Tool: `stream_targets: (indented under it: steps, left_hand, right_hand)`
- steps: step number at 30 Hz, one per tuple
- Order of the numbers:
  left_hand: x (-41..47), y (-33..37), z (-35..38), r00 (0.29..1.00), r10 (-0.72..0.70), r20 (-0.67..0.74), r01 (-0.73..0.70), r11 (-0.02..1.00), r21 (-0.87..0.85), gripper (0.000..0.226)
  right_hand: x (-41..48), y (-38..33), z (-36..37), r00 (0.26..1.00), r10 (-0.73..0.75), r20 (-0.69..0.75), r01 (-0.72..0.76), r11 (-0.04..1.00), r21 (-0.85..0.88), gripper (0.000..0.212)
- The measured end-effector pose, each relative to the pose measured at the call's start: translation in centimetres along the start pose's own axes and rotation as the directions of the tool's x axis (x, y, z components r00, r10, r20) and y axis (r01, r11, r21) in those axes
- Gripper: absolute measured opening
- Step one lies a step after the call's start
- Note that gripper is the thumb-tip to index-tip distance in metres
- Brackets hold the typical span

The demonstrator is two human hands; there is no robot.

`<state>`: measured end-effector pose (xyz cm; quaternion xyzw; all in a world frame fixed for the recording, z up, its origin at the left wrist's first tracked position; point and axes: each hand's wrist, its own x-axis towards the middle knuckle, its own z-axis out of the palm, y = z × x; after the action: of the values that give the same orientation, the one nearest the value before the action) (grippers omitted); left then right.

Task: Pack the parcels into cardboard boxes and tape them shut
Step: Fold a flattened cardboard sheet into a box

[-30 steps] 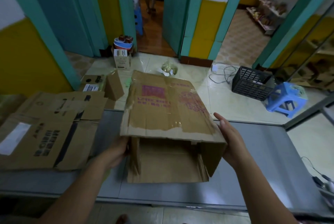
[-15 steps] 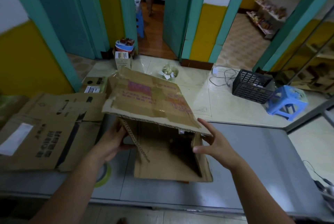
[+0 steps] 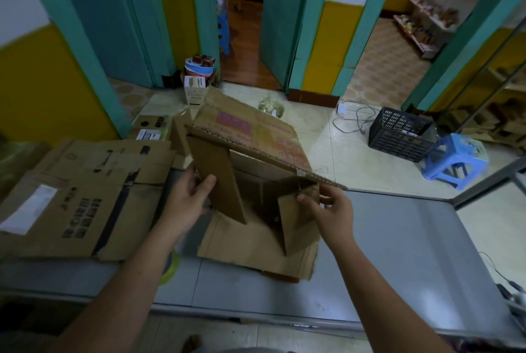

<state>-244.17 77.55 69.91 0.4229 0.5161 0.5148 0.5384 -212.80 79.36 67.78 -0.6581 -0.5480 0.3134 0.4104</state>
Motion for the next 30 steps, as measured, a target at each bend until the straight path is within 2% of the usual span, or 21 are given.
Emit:
stream_targets:
  steps: [2, 5, 7, 8, 9, 11, 13, 15, 17, 20, 24, 26, 30]
  left_hand:
    - [0.2, 0.2, 0.2, 1.0, 0.013, -0.014, -0.012, 1.0, 0.024, 0.067]
    - [0.4, -0.1, 0.2, 0.998, 0.035, -0.055, -0.031, 0.997, 0.076, 0.055]
    - [0.4, -0.5, 0.0, 0.993, 0.062, -0.096, -0.048, 0.988, 0.144, 0.039]
    - [0.3, -0.5, -0.2, 0.99, 0.08, -0.113, -0.057, 0.979, 0.194, 0.033]
    - [0.2, -0.3, -0.3, 0.987, 0.106, -0.122, -0.073, 0.965, 0.253, 0.031]
    - [0.1, 0.4, -0.6, 0.984, 0.124, -0.126, -0.071, 0.929, 0.364, 0.028]
    - [0.1, 1.6, -0.7, 0.985, 0.125, -0.121, -0.061, 0.899, 0.433, 0.02]
    - [0.3, 2.7, -0.9, 0.981, 0.145, -0.129, -0.062, 0.864, 0.499, 0.014]
    - [0.3, 3.9, -0.7, 0.975, 0.164, -0.151, -0.06, 0.844, 0.533, 0.007]
    - [0.1, 6.8, -0.9, 0.977, 0.137, -0.161, -0.024, 0.827, 0.562, 0.017]
    - [2.2, 10.8, -2.2, 0.974, 0.15, -0.168, 0.0, 0.747, 0.665, 0.052]
    - [4.0, 11.3, -2.7, 0.983, 0.087, -0.161, 0.05, 0.718, 0.694, 0.061]
    - [6.7, 9.2, -2.8, 0.992, -0.022, -0.124, 0.109, 0.647, 0.754, 0.068]
  right_hand:
    - [0.7, -1.1, -0.2, 0.999, -0.003, -0.05, 0.004, 1.0, 0.027, 0.041]
    - [1.4, -2.4, -0.4, 0.986, 0.052, -0.157, -0.036, 0.994, 0.104, 0.033]
    - [2.3, -2.8, -0.8, 0.96, 0.102, -0.262, -0.054, 0.981, 0.184, 0.013]
    - [2.8, -3.0, -1.2, 0.946, 0.122, -0.3, -0.055, 0.973, 0.223, 0.009]
    - [3.3, -3.1, -1.6, 0.937, 0.144, -0.319, -0.062, 0.965, 0.254, 0.016]
    - [4.0, -3.6, -2.5, 0.941, 0.152, -0.302, -0.079, 0.968, 0.24, 0.02]
    - [4.3, -4.5, -3.2, 0.954, 0.128, -0.271, -0.073, 0.976, 0.205, 0.016]
    - [4.5, -5.5, -3.6, 0.967, 0.098, -0.235, -0.046, 0.975, 0.217, 0.012]
    - [4.7, -6.5, -3.9, 0.978, 0.026, -0.208, 0.011, 0.985, 0.171, 0.018]
    - [5.6, -8.4, -4.8, 0.992, -0.027, -0.123, 0.043, 0.991, 0.13, 0.026]
    - [7.8, -10.6, -6.4, 0.997, 0.009, 0.082, -0.03, 0.965, 0.259, 0.046]
    - [8.7, -11.0, -6.5, 0.987, 0.044, 0.154, -0.089, 0.951, 0.295, 0.045]
    - [8.7, -9.5, -5.4, 0.971, 0.095, 0.22, -0.151, 0.956, 0.253, 0.041]
